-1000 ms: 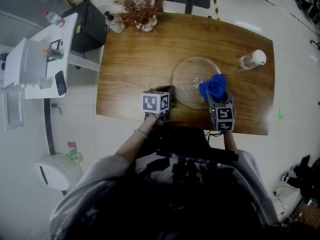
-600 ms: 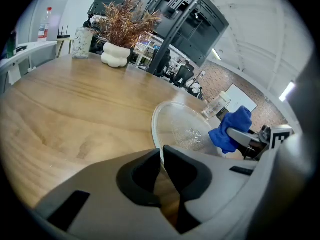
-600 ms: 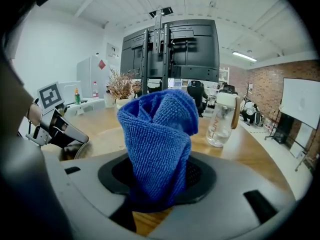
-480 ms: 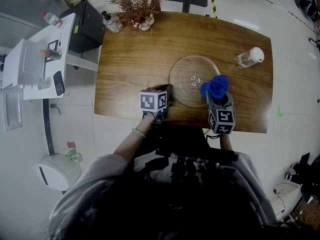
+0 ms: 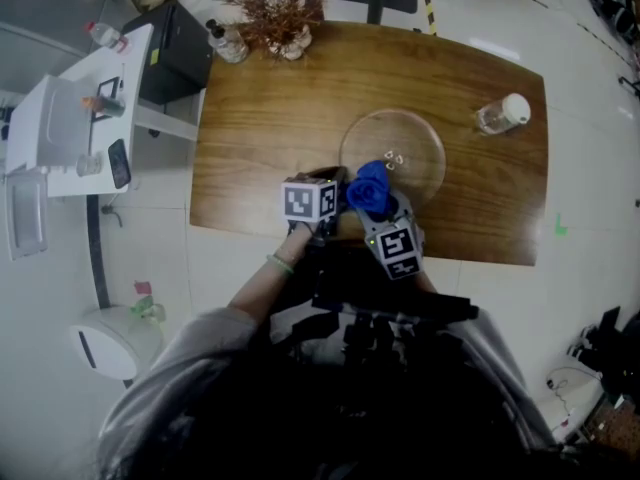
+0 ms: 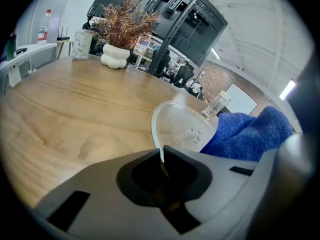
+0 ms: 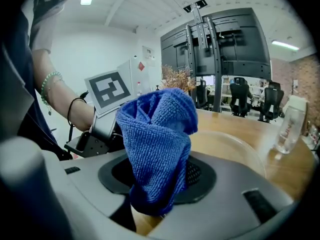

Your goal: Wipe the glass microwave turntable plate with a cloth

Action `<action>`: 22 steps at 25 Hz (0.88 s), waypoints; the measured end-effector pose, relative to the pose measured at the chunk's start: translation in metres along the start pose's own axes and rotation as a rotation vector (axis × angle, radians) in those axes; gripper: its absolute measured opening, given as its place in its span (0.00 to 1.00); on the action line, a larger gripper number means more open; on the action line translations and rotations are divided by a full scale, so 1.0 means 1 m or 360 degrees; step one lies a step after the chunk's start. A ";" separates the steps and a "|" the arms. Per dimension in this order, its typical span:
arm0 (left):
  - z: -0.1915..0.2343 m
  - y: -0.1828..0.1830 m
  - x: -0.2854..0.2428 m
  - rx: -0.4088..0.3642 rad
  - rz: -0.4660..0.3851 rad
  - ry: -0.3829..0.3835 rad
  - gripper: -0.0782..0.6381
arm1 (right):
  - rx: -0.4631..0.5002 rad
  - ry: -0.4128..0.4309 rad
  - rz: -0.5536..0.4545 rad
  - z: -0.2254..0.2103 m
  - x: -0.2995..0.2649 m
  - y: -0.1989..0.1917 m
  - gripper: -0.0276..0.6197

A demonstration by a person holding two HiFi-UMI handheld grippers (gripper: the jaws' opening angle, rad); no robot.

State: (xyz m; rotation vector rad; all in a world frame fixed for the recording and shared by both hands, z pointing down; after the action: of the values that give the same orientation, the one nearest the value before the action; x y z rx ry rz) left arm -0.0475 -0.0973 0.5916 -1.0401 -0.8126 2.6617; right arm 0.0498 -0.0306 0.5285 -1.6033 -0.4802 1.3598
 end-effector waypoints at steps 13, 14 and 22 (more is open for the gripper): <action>0.001 -0.001 0.000 -0.0010 0.0010 -0.0012 0.15 | -0.0302 -0.0500 0.0055 -0.101 0.049 -0.043 0.34; 0.000 -0.002 0.000 -0.0016 0.0016 -0.0016 0.15 | -0.0321 -0.0549 0.0053 -0.111 0.051 -0.046 0.34; -0.004 -0.008 0.001 -0.0153 0.0066 -0.0025 0.15 | -0.0395 -0.0767 0.0029 -0.153 0.052 -0.055 0.34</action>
State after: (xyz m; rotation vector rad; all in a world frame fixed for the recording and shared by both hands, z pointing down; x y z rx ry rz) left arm -0.0456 -0.0887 0.5924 -1.0705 -0.9408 2.6925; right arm 0.2201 -0.0251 0.5359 -1.4655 -0.9546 1.7615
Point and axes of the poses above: the fingertips, and each gripper's own axes: x backward along the fingers, z to its left, y out of its top, the point moved 5 cm from there along x, backward along the fingers, and after that the axes turned 14 degrees about -y, right-handed, at the moved point
